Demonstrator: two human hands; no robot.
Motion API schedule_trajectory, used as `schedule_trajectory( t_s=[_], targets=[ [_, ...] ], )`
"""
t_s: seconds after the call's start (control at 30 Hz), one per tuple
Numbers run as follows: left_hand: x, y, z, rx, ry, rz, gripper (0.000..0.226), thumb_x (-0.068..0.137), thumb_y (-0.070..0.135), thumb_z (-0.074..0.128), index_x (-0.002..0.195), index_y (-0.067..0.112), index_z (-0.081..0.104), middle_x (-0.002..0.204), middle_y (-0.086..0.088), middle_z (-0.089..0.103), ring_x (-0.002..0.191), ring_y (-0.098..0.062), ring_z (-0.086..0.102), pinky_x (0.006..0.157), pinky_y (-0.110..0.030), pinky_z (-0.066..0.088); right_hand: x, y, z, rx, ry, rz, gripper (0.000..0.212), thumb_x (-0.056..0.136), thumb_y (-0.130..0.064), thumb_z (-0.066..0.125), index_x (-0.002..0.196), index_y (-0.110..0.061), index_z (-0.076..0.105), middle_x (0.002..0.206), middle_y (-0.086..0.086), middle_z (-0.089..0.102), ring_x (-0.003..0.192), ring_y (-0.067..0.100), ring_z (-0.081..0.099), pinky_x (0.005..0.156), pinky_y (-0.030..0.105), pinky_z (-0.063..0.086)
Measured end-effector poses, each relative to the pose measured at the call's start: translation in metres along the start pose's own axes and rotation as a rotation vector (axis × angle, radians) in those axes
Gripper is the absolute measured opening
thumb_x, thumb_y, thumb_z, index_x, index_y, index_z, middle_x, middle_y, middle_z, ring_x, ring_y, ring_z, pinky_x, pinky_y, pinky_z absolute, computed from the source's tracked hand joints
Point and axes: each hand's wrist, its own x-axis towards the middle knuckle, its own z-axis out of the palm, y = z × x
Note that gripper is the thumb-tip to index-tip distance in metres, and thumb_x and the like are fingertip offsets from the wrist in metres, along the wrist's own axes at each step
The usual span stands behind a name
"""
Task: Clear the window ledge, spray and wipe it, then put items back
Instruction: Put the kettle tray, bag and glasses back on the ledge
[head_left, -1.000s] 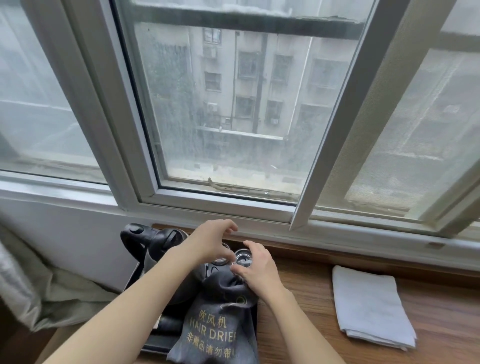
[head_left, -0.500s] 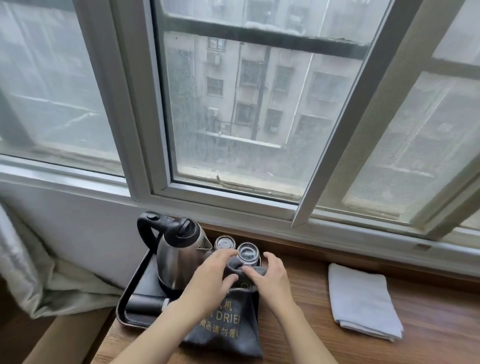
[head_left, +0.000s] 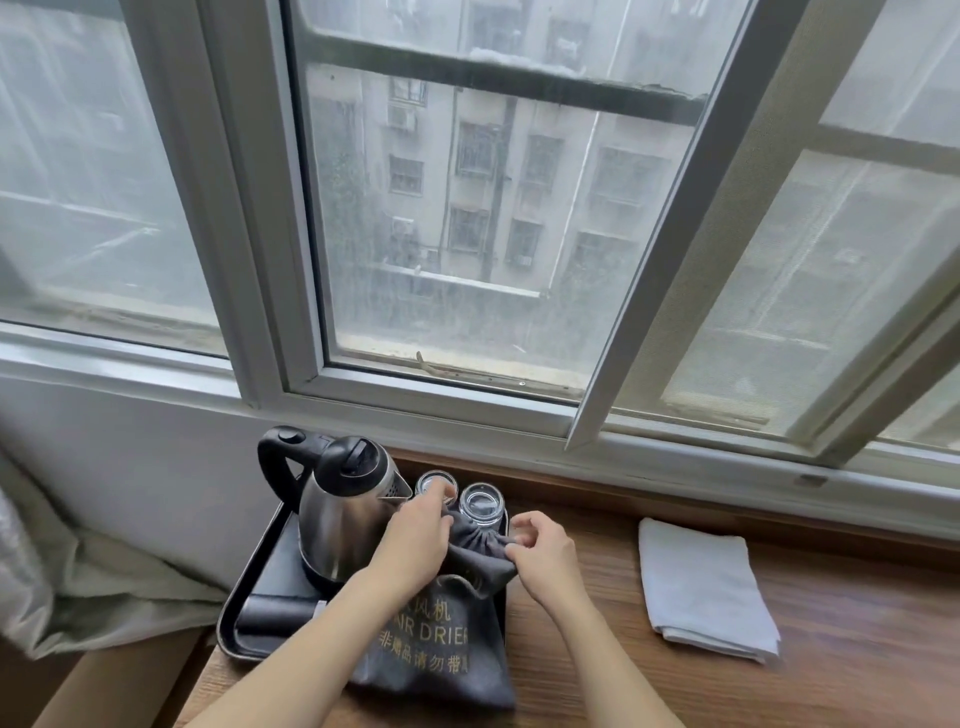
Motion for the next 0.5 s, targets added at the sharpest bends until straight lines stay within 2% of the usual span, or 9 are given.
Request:
schedule_trajectory(
  t_s=[0.1,0.23,0.33,0.5],
  targets=[
    [-0.001,0.009,0.000,-0.122,0.106,0.053,0.020,0.097,0.012,0.049,0.115,0.021,0.050,0.105,0.003,0.060,0.098,-0.018,0.058,0.085,-0.032,0.043,0.002,-0.009,-0.006,0.079,0.089,-0.081,0.025,0.086,-0.004,0.068,0.100,-0.024,0.065,0.086,-0.005,0.065,0.080,0.007,0.060,0.065,0.009,0.041],
    [0.005,0.020,0.002,-0.243,0.237,0.061,0.018,0.098,0.006,0.043,0.112,0.016,0.050,0.110,-0.001,0.056,0.095,-0.016,0.055,0.087,-0.036,0.047,0.010,-0.025,-0.013,0.130,0.139,-0.158,0.024,0.087,-0.005,0.067,0.101,-0.024,0.066,0.086,-0.005,0.065,0.081,0.006,0.061,0.067,0.009,0.043],
    [0.011,0.023,0.003,-0.216,0.296,0.080,0.020,0.097,0.001,0.041,0.112,0.012,0.049,0.110,-0.001,0.049,0.092,-0.021,0.053,0.085,-0.039,0.045,0.020,-0.033,-0.016,0.159,0.142,-0.180,0.024,0.088,-0.007,0.068,0.105,-0.024,0.065,0.089,-0.004,0.065,0.084,0.004,0.061,0.071,0.013,0.045],
    [0.020,0.020,0.007,-0.053,0.237,0.041,0.033,0.091,-0.004,0.040,0.119,0.012,0.048,0.116,-0.006,0.044,0.093,-0.029,0.054,0.079,-0.038,0.042,0.031,-0.033,-0.008,0.127,0.142,-0.169,0.022,0.088,-0.007,0.068,0.104,-0.022,0.065,0.088,-0.006,0.064,0.081,0.003,0.058,0.069,0.012,0.042]
  ],
)
